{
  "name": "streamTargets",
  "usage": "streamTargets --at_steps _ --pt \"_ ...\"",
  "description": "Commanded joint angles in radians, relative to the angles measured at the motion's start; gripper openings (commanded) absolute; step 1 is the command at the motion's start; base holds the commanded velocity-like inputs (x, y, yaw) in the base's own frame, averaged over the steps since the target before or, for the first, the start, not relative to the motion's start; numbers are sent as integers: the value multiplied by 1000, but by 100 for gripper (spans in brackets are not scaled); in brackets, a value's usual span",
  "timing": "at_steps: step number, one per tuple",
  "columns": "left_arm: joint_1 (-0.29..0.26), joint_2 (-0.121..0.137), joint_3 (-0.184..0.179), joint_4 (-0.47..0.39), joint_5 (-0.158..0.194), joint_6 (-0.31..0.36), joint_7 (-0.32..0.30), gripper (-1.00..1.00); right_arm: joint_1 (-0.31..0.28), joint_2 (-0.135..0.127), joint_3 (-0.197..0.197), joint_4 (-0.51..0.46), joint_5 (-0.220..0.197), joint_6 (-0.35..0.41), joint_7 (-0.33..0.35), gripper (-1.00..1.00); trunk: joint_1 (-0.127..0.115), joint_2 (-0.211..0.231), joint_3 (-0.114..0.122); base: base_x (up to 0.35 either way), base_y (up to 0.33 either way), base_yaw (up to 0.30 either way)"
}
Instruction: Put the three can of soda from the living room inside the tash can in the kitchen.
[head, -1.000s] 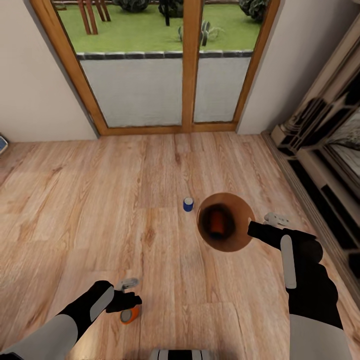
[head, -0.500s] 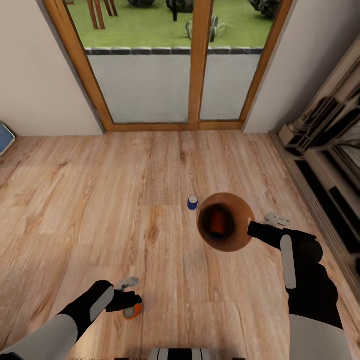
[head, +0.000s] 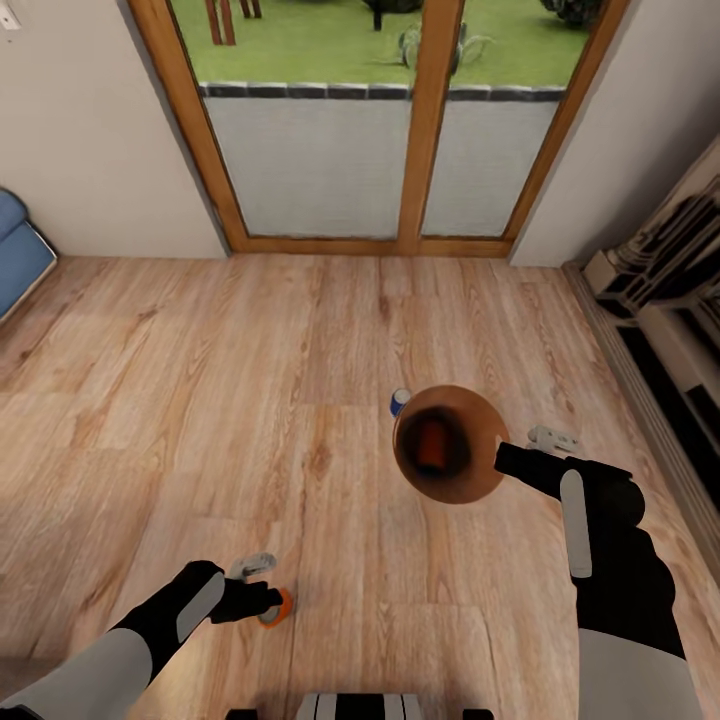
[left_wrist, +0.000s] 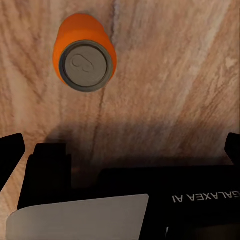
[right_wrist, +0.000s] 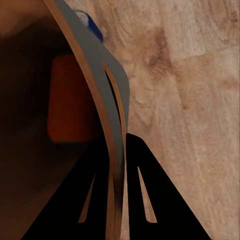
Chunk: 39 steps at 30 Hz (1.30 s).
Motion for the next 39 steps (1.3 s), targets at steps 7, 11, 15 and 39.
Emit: streamTargets --at_steps 7,11,15,39 --pt "-2 0 1 0 0 10 -4 100 0 1 0 0 -30 1 5 -100 0 0 -2 0 0 35" --pt "-6 0 1 -6 0 6 -2 100 0 0 0 0 -30 1 5 -100 0 0 -2 0 0 4" --pt "-9 0 1 -50 -1 3 2 100 0 0 0 0 -30 1 5 -100 0 0 -2 0 0 1" --pt "-48 95 122 -106 4 8 58 100 0 1 7 0 -29 1 5 -100 0 0 -2 0 0 0"
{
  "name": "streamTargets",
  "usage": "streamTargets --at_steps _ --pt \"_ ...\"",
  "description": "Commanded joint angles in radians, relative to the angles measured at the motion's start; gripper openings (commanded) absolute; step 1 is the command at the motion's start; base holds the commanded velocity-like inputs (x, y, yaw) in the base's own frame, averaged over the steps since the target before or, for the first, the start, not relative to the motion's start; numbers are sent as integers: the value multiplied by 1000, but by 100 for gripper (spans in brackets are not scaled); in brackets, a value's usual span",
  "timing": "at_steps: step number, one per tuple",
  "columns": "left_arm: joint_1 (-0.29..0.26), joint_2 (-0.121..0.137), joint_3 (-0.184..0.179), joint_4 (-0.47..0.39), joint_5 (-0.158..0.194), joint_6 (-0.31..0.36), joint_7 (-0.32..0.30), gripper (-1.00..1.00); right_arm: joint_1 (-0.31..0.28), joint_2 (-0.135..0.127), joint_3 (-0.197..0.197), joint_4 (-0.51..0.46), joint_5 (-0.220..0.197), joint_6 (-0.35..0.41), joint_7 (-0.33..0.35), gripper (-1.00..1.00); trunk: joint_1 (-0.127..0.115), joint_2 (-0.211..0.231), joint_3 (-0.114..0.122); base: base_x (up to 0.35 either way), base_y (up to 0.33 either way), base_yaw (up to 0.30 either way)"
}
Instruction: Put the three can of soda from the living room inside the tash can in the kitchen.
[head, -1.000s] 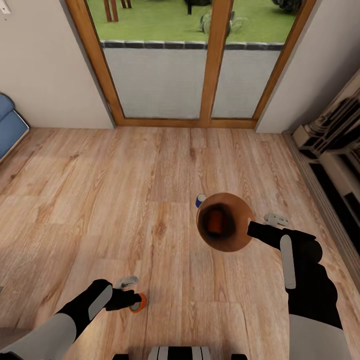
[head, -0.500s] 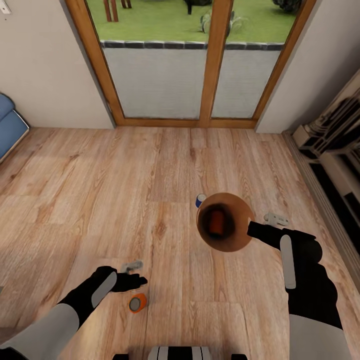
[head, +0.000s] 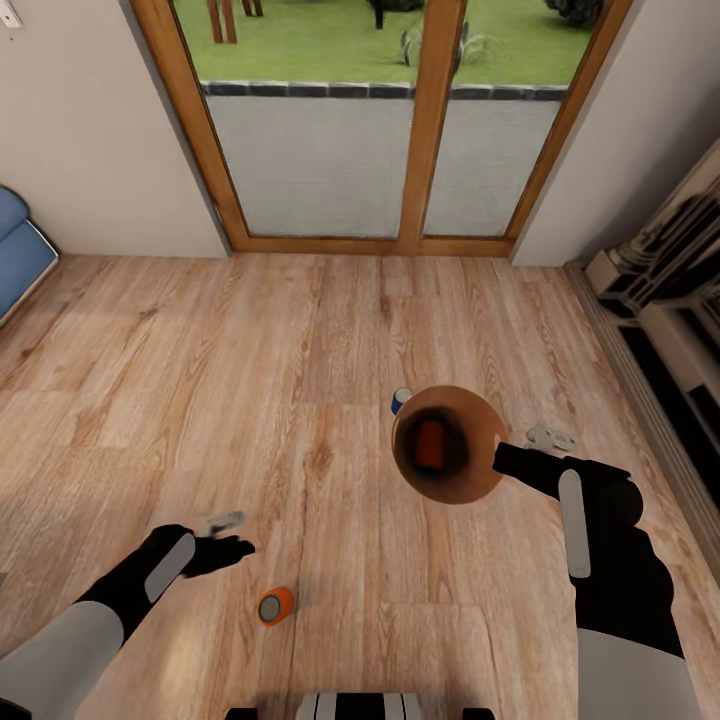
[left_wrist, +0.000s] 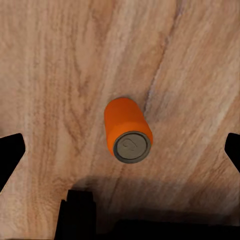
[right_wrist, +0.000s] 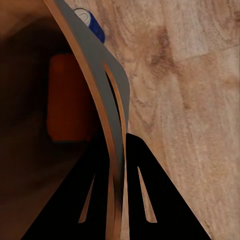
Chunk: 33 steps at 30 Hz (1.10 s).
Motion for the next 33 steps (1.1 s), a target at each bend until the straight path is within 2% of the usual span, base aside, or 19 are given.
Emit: streamTargets --at_steps 1,7,17,29,33 --pt "0 0 1 0 0 -1 8 100 0 0 0 0 -30 1 5 -100 0 0 0 0 0 0" --pt "0 -7 0 2 -4 -6 61 100 0 0 0 0 -30 1 5 -100 0 0 0 0 0 0" --pt "0 -13 -3 18 -7 1 81 100 0 -2 -1 0 -33 1 5 -100 0 0 0 0 0 0" --pt "-1 -82 -11 10 -10 6 75 100 0 -4 -2 -1 -34 1 5 -100 0 0 0 0 0 0" --pt "-1 -91 -12 10 -10 6 74 100 0 -3 -1 -2 -33 1 5 -100 0 0 -1 0 0 0"
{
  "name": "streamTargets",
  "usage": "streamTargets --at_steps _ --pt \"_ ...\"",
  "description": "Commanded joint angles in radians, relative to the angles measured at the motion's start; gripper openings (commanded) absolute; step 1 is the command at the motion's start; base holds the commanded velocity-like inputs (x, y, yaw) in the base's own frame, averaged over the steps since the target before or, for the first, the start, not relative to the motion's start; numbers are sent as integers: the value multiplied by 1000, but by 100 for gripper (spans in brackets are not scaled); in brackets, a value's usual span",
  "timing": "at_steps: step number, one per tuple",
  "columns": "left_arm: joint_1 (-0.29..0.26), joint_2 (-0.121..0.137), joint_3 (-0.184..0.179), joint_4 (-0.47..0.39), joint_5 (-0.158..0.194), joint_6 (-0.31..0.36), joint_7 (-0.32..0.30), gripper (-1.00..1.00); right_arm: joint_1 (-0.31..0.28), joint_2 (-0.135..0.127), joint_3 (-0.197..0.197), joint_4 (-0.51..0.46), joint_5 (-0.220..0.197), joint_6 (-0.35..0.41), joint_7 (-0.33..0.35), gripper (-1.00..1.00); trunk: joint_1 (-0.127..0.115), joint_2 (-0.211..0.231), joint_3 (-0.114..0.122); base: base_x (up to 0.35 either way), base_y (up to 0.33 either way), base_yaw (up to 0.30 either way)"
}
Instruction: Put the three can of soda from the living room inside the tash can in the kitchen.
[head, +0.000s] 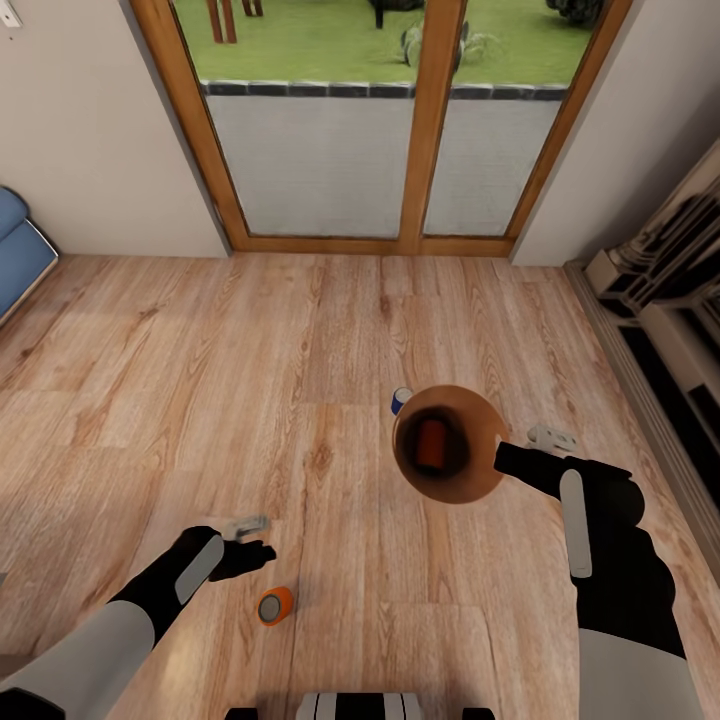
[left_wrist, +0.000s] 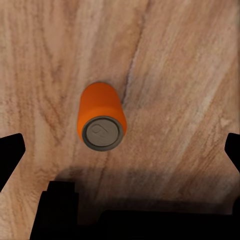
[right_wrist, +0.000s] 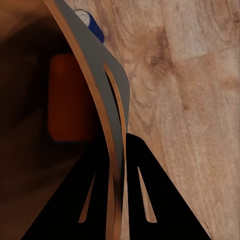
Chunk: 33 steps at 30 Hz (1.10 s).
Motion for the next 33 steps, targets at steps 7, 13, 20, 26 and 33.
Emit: streamTargets --at_steps 7,13,20,26,33 --pt "0 -2 -1 0 0 0 -2 100 0 4 2 -4 -31 1 5 -100 0 0 0 0 0 0" --pt "0 -1 0 1 1 0 1 100 0 3 2 -4 -32 1 5 -100 0 0 0 0 0 0" --pt "0 0 2 7 1 -1 3 100 0 4 2 -3 -32 1 5 -100 0 0 0 0 0 0" --pt "0 0 3 6 2 -1 3 100 1 4 2 -2 -32 1 5 -100 0 0 0 0 0 0" --pt "1 -1 3 7 1 -1 3 100 4 3 2 -2 -31 1 5 -100 4 -7 -3 0 0 0"
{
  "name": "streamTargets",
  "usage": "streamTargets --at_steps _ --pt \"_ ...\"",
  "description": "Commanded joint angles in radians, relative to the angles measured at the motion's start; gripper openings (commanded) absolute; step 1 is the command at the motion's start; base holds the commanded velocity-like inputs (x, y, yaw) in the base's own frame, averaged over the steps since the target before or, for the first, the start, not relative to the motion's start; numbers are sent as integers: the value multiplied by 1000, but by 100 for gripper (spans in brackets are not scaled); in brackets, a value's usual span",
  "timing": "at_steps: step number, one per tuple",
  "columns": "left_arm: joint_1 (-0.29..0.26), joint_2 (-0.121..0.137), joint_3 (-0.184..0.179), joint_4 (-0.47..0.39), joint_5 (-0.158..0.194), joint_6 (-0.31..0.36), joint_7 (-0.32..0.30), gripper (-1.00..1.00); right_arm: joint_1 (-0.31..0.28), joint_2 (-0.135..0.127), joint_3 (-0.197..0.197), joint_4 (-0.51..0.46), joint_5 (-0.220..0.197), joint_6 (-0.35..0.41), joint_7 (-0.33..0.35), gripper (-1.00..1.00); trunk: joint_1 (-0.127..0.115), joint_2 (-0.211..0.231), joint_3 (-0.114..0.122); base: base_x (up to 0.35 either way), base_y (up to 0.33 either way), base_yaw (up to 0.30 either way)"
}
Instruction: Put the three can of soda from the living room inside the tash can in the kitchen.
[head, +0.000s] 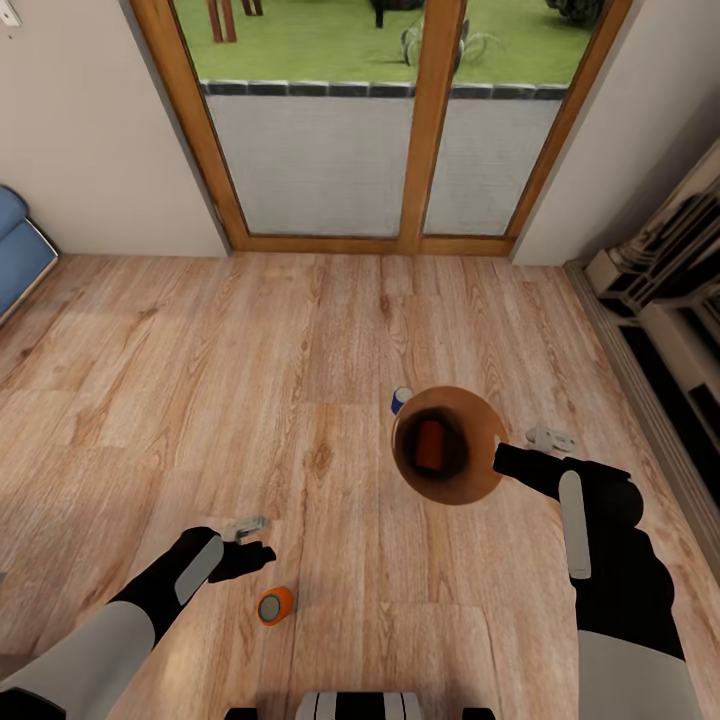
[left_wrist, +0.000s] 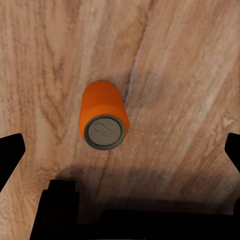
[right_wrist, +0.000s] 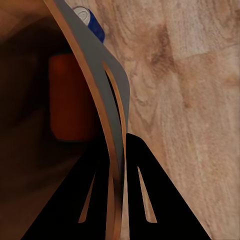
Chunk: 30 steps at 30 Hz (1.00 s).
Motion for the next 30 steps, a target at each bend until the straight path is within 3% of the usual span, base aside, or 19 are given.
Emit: streamTargets --at_steps 1,11,21,30 --pt "0 0 0 1 0 0 0 100 0 0 0 0 -30 1 5 -100 4 -7 -3 0 0 0" --pt "0 1 0 2 1 0 -1 100 0 0 0 -1 -28 1 5 -100 12 -21 -9 0 0 0" --pt "1 6 1 2 1 1 -4 100 6 0 0 -2 -28 1 5 -100 50 -91 -41 0 0 0" --pt "1 8 2 4 1 1 -2 100 7 -1 0 -2 -28 1 5 -100 54 -98 -44 0 0 0"
